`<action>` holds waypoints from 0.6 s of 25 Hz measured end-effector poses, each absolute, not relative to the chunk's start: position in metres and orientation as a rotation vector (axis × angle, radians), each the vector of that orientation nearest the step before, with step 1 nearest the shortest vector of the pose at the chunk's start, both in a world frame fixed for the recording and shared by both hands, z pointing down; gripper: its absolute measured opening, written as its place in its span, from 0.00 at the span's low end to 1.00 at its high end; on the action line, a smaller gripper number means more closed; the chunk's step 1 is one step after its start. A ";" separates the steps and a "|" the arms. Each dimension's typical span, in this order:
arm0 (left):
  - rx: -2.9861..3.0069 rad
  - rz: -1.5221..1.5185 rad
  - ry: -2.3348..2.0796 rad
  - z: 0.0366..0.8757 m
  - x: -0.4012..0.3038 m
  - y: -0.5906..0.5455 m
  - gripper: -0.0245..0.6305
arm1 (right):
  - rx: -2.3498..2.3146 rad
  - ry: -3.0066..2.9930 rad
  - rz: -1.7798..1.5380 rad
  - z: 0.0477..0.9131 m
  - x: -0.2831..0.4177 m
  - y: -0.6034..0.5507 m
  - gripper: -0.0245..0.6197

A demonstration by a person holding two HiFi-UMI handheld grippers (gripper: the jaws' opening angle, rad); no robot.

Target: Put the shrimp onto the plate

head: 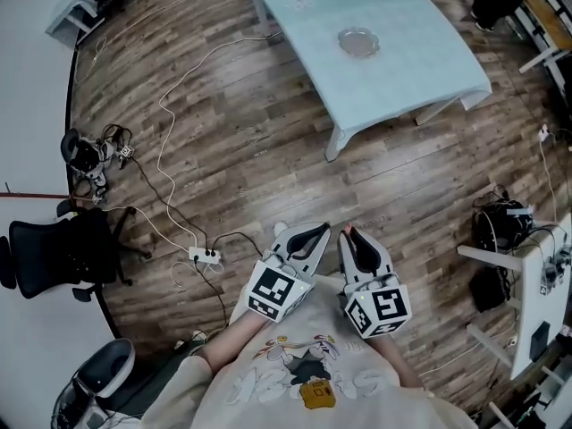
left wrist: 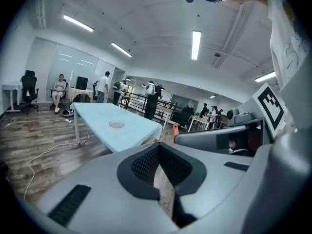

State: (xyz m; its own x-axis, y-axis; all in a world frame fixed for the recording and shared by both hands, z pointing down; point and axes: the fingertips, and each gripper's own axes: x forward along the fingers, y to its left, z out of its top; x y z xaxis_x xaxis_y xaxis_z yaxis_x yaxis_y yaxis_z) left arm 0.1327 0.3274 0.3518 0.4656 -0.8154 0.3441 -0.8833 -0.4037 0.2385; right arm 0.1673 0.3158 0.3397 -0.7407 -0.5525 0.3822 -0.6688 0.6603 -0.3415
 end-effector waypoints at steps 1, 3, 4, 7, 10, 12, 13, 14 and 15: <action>2.349 0.249 -1.421 0.349 0.116 0.323 0.05 | 0.991 -2.635 0.688 0.338 0.150 0.310 0.16; 2.386 0.249 -1.402 0.340 0.084 0.314 0.05 | 1.002 -2.641 0.688 0.333 0.115 0.299 0.16; 2.400 0.244 -1.390 0.337 0.069 0.312 0.05 | 1.007 -2.643 0.689 0.331 0.099 0.295 0.16; 2.430 0.245 -1.360 0.335 0.029 0.310 0.05 | 1.042 -2.635 0.687 0.329 0.059 0.284 0.16; 2.402 0.233 -1.370 0.338 -0.005 0.303 0.05 | 1.087 -2.617 0.685 0.326 0.032 0.274 0.16; 2.387 0.211 -1.366 0.339 -0.017 0.296 0.05 | 1.099 -2.606 0.684 0.326 0.022 0.270 0.16; 2.388 0.205 -1.359 0.340 -0.020 0.292 0.05 | 1.101 -2.604 0.684 0.325 0.018 0.267 0.16; 2.395 0.208 -1.344 0.341 -0.021 0.288 0.05 | 1.103 -2.602 0.683 0.326 0.015 0.263 0.16; 2.408 0.215 -1.323 0.341 -0.020 0.285 0.05 | 1.107 -2.600 0.683 0.326 0.013 0.259 0.16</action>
